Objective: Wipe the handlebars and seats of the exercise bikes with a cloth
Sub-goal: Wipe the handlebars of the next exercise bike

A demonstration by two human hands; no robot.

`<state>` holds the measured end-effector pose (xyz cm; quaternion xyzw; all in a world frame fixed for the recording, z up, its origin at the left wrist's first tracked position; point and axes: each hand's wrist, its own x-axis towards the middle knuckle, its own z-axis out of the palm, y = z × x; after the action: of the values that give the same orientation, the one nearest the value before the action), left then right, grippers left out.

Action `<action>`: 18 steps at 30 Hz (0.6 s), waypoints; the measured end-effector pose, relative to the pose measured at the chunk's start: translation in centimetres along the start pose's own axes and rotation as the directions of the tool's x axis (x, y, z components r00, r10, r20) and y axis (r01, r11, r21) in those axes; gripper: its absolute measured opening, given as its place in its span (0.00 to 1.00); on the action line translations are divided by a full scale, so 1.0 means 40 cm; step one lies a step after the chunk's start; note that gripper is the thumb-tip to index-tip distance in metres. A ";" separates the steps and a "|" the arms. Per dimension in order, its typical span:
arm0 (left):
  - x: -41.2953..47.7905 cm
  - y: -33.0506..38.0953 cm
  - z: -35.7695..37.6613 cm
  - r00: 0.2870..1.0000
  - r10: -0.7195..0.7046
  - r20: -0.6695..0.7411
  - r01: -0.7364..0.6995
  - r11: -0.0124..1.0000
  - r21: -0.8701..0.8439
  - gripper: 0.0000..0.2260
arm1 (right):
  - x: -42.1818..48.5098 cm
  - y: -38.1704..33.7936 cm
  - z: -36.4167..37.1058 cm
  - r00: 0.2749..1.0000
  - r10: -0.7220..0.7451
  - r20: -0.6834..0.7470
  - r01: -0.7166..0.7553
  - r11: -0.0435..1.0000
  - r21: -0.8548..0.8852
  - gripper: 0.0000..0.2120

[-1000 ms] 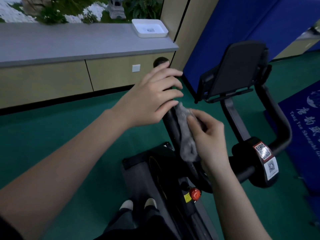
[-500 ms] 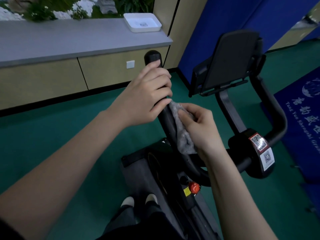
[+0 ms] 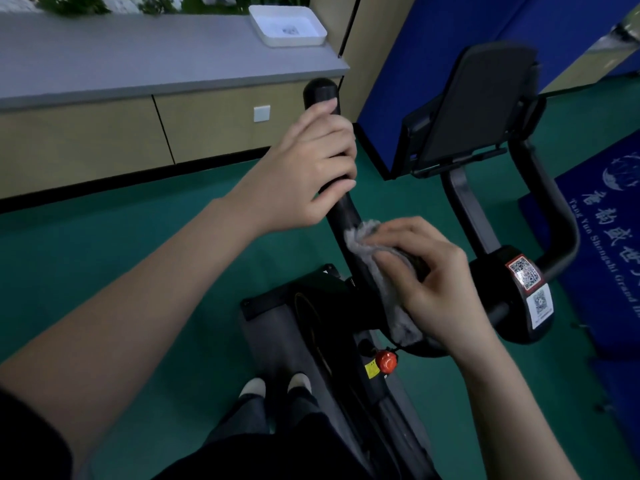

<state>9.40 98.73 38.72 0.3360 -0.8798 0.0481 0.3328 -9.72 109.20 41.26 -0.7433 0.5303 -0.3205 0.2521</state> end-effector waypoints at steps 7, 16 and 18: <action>0.001 -0.007 0.000 1.000 0.009 0.021 -0.010 1.000 0.016 0.11 | 0.036 -0.018 0.006 0.970 -0.197 0.141 0.215 0.968 -0.127 0.08; 0.001 0.024 -0.006 0.999 -0.044 0.030 0.042 0.996 0.075 0.13 | 0.037 -0.002 -0.024 0.917 -0.273 0.290 0.315 0.943 -0.110 0.06; 0.000 0.038 -0.006 0.998 -0.048 0.040 0.045 0.995 0.085 0.14 | 0.026 -0.003 -0.016 0.906 -0.290 0.310 0.337 0.935 -0.112 0.06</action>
<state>8.59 99.99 39.13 0.3709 -0.8757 0.0703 0.3011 -9.88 108.24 42.00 -0.8757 0.3856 -0.2008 0.2101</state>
